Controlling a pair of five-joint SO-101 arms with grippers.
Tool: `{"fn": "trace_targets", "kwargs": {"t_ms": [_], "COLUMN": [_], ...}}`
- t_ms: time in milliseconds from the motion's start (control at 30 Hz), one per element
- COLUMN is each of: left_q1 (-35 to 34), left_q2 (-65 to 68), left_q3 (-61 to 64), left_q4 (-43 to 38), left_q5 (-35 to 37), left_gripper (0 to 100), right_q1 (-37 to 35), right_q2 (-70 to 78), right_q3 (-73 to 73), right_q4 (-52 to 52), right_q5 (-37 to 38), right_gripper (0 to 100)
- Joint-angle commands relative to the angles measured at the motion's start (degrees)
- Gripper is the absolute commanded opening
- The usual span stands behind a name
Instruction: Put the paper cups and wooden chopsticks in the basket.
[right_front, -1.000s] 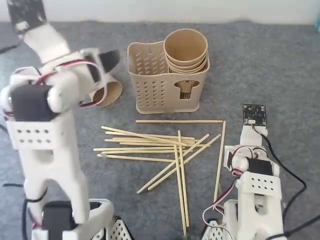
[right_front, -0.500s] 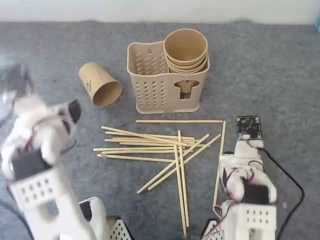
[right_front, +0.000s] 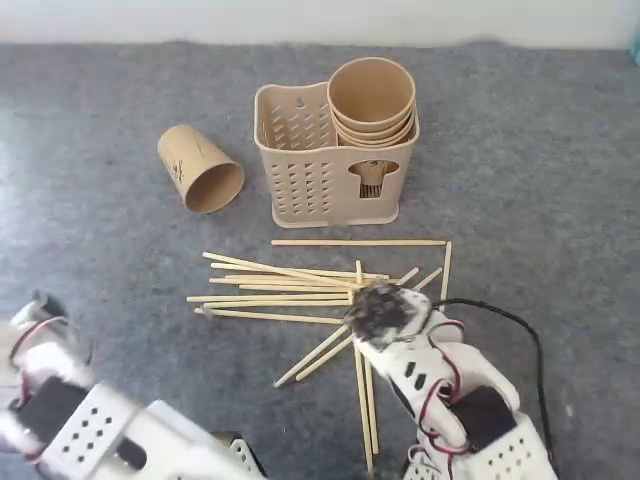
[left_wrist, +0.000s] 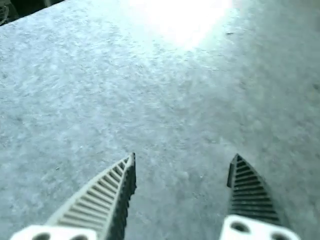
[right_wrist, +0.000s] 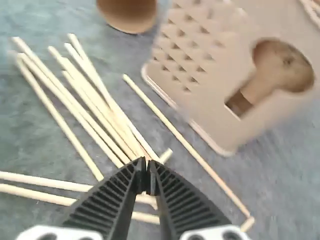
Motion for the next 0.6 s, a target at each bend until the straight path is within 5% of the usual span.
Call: {"fn": "trace_targets", "kwargs": {"t_ms": [0, 300, 567], "left_q1": [-4.7, -12.1, -19.7], "left_q2": [-1.2, 3.6, 38.2], "left_q3": [-0.2, -5.5, -30.5], "left_q4": [-4.2, -14.7, -18.3], "left_q5": [-0.4, 0.0, 3.0], "left_gripper": [28, 28, 28], "right_q1": [-3.4, -8.2, -9.2], "right_q2": [8.7, 41.6, 69.4], "right_q3": [-8.3, -21.9, -35.5], "right_q4": [-5.8, -29.5, -48.1], "right_q5": [1.9, 2.2, 2.2], "right_gripper": [8.1, 7.0, 6.9]}}
